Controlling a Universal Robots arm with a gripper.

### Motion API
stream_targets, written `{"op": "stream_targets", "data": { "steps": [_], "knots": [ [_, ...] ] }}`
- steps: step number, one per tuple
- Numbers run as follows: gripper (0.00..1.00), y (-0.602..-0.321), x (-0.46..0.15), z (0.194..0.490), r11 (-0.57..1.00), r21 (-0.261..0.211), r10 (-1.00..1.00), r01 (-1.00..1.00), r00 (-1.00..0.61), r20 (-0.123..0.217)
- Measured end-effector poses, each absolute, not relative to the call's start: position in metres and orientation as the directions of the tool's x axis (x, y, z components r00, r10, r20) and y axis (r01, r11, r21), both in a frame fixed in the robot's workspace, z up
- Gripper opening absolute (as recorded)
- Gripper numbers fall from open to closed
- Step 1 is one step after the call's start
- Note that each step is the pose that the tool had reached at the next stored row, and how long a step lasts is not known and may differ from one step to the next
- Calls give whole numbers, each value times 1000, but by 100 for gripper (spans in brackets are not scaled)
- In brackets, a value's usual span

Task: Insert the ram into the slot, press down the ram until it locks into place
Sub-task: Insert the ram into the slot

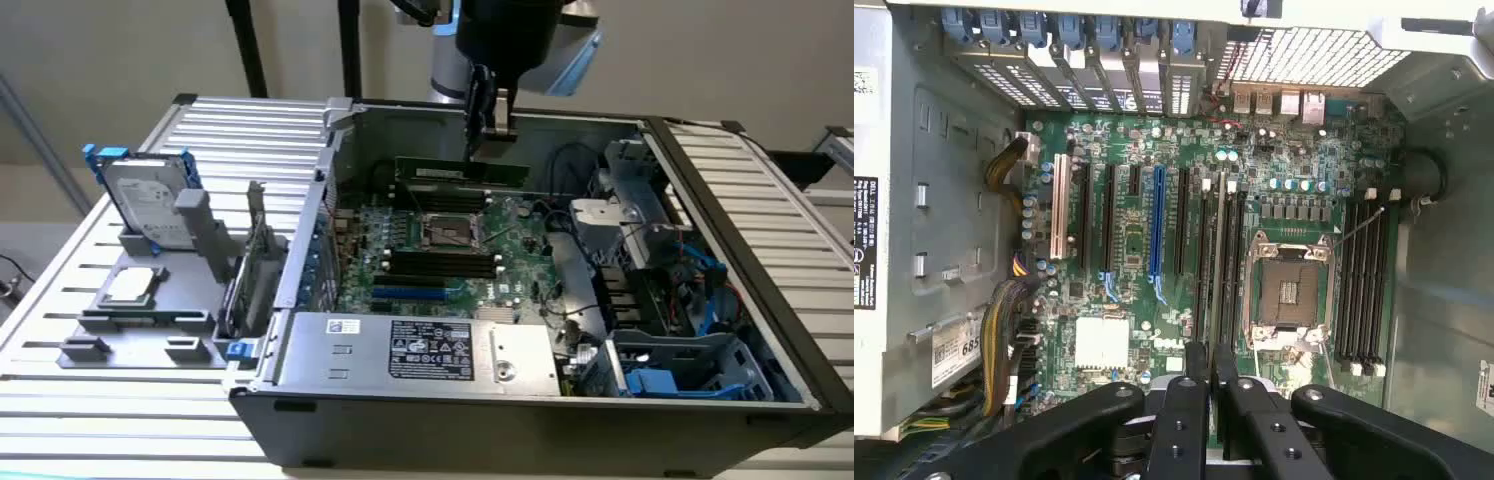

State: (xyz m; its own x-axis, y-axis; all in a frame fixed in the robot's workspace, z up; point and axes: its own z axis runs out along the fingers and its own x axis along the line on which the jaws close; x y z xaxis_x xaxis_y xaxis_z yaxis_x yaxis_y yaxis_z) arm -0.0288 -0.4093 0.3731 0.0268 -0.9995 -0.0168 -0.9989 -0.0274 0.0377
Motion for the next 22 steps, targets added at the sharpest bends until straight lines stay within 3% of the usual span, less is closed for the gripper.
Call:
{"op": "stream_targets", "data": {
  "steps": [22],
  "knots": [
    [14, -409, -29, 359, -27, 38, -1000, -999, 27, -17]
  ]
}}
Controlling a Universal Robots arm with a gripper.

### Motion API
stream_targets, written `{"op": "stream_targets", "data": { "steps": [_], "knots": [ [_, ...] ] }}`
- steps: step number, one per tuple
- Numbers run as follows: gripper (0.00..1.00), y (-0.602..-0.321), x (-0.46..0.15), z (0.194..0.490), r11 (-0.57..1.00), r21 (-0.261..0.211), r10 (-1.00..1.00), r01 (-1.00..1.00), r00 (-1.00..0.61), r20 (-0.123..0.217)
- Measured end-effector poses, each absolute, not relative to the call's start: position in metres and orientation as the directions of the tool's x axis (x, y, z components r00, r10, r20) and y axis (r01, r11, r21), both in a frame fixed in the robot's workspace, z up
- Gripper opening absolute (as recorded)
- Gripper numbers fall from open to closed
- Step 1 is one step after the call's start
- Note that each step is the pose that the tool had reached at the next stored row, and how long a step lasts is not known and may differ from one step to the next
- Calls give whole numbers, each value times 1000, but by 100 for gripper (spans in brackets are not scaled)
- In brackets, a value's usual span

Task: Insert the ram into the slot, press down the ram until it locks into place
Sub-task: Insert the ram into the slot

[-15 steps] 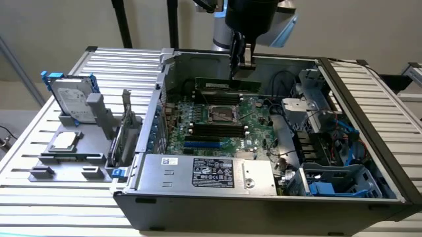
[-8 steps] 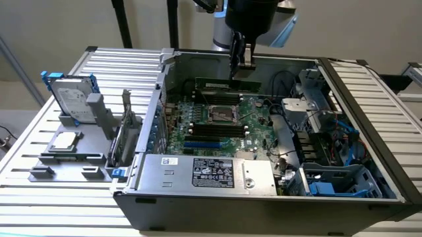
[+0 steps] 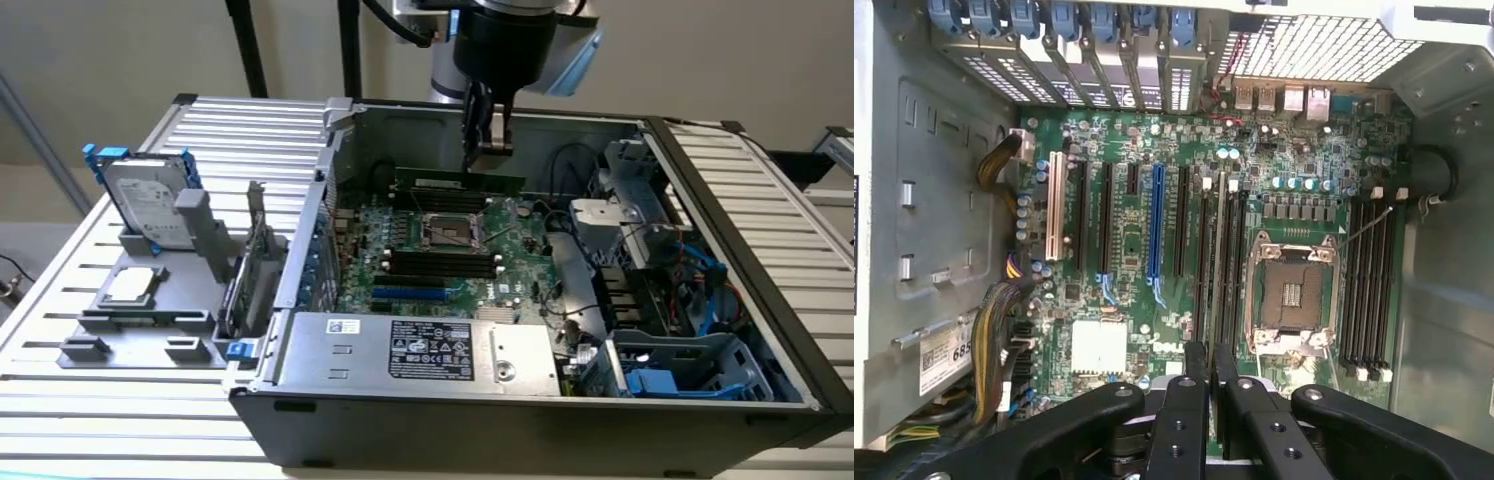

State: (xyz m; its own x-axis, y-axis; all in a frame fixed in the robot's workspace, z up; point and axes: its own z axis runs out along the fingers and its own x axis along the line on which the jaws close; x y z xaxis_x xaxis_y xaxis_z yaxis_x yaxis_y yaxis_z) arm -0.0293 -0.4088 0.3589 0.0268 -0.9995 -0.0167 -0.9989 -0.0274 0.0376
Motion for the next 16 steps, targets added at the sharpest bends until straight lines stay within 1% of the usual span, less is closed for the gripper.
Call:
{"op": "stream_targets", "data": {
  "steps": [16],
  "knots": [
    [14, -408, -31, 330, -28, 38, -999, -999, 28, -17]
  ]
}}
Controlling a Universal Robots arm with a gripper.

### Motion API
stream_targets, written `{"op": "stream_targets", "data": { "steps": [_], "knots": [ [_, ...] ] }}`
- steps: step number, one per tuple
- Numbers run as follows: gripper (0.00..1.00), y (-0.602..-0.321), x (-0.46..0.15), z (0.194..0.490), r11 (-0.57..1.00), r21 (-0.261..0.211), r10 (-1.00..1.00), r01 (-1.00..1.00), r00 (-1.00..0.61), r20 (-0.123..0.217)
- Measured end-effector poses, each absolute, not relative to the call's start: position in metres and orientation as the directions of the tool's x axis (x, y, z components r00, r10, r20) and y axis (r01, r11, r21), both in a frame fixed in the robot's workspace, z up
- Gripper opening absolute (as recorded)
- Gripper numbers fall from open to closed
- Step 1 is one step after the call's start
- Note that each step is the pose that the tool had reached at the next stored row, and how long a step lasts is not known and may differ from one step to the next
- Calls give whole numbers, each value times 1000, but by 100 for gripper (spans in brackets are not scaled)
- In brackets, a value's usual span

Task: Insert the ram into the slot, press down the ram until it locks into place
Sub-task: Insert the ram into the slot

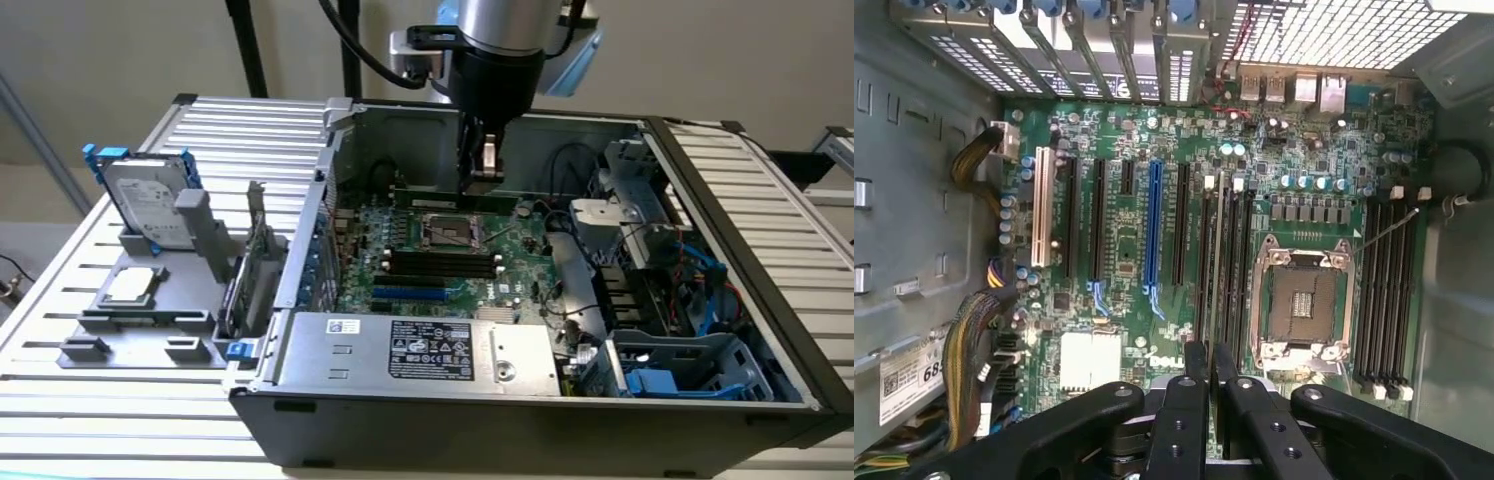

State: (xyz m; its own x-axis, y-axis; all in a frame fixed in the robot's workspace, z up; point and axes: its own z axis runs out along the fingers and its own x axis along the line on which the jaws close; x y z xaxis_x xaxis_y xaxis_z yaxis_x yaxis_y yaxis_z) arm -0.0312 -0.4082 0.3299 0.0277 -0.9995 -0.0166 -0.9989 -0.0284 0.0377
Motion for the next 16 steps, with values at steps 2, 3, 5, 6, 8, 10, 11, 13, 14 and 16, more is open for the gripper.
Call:
{"op": "stream_targets", "data": {
  "steps": [2, 3, 5, 6, 8, 10, 11, 13, 14, 16],
  "knots": [
    [14, -408, -31, 326, -29, 38, -999, -999, 28, -17],
    [14, -408, -31, 324, -29, 38, -999, -999, 28, -17],
    [14, -408, -31, 321, -29, 38, -999, -999, 28, -17],
    [14, -408, -32, 319, -29, 38, -999, -999, 28, -17],
    [14, -408, -32, 315, -29, 38, -999, -999, 28, -17],
    [14, -408, -32, 312, -29, 38, -999, -999, 28, -17],
    [14, -408, -32, 310, -29, 38, -999, -999, 28, -17],
    [14, -408, -32, 306, -29, 38, -999, -999, 29, -17],
    [14, -408, -32, 304, -29, 38, -999, -999, 29, -17],
    [14, -408, -32, 301, -29, 38, -999, -999, 29, -17]
  ]
}}
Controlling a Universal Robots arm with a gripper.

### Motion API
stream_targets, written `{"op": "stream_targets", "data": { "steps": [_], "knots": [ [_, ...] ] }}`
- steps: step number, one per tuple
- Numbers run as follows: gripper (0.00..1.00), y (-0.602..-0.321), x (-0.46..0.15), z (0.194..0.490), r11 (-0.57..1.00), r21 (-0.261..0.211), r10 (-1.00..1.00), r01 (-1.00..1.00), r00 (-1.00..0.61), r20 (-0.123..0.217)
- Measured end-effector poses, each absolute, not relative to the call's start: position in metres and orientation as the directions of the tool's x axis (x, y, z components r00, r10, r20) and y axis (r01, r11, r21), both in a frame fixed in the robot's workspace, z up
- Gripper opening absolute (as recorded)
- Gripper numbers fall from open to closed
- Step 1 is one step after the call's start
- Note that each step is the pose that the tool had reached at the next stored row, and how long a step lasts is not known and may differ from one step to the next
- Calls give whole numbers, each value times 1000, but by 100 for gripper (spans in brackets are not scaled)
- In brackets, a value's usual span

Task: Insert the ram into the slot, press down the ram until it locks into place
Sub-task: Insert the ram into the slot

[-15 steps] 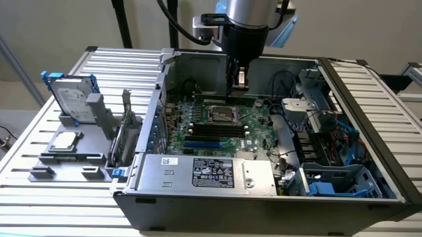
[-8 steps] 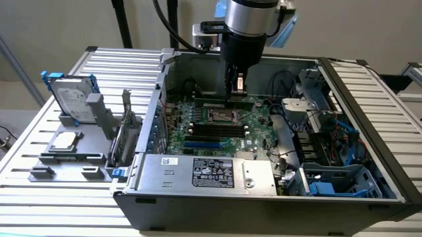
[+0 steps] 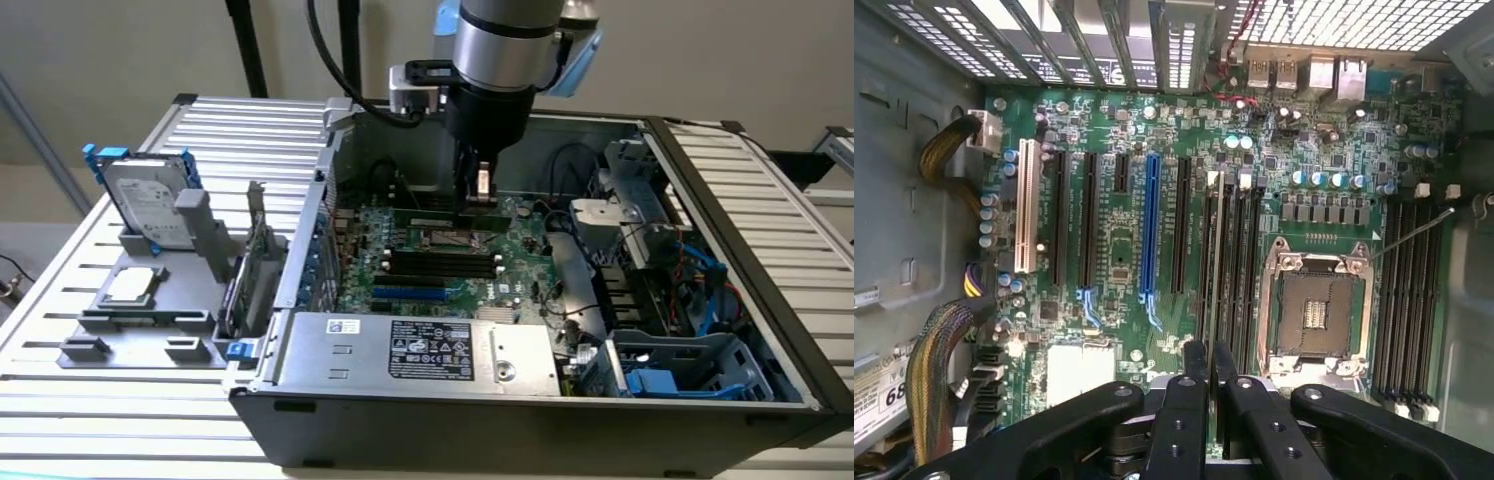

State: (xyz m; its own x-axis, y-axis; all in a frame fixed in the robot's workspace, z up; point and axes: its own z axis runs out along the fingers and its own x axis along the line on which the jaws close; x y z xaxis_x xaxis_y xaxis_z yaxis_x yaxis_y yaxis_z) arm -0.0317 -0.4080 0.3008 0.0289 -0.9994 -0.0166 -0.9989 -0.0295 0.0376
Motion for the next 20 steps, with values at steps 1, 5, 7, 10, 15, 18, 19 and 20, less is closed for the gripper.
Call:
{"op": "stream_targets", "data": {
  "steps": [1, 5, 7, 10, 15, 18, 19, 20],
  "knots": [
    [14, -408, -32, 299, -30, 38, -999, -999, 29, -17],
    [14, -408, -32, 292, -32, 38, -999, -999, 32, -17],
    [14, -408, -32, 288, -34, 38, -999, -999, 33, -17],
    [14, -408, -32, 283, -36, 38, -999, -999, 36, -17],
    [14, -408, -32, 273, -40, 38, -999, -999, 39, -17],
    [14, -408, -32, 268, -42, 38, -999, -998, 41, -17],
    [14, -408, -32, 266, -42, 38, -999, -998, 42, -17],
    [14, -408, -32, 264, -42, 37, -999, -998, 42, -17]
  ]
}}
